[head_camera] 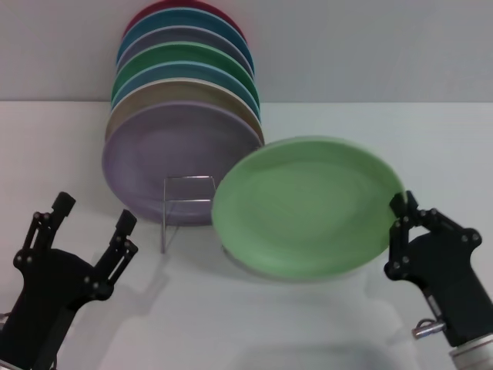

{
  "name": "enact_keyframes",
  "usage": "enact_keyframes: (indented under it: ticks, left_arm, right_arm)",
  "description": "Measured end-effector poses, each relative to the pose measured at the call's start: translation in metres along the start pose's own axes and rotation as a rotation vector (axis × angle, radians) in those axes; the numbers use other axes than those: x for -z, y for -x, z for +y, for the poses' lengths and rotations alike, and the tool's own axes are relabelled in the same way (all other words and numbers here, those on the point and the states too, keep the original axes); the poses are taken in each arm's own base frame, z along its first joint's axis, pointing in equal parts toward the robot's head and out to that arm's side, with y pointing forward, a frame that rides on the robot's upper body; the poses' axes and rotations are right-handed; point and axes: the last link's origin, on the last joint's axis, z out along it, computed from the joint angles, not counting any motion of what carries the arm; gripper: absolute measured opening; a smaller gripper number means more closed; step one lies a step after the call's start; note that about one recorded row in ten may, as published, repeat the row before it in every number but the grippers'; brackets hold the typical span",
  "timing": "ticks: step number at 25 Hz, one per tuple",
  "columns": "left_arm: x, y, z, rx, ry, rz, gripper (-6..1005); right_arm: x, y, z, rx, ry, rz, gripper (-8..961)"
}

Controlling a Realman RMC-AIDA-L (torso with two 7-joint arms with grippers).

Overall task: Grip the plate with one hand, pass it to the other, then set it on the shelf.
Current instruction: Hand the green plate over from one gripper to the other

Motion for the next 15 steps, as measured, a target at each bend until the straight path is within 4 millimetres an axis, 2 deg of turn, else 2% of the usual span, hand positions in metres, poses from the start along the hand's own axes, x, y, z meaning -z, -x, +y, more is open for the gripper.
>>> enact_keyframes:
  ticks: [5, 15]
  left_arm:
    - [0.004, 0.005, -0.001, -0.011, 0.012, -0.041, 860]
    - [0.014, 0.009, 0.006, -0.037, 0.061, -0.079, 860]
  right_arm:
    - [0.005, 0.002, 0.012, -0.013, -0.033, 0.019, 18]
    - [0.015, 0.021, 0.038, 0.062, -0.081, 0.005, 19]
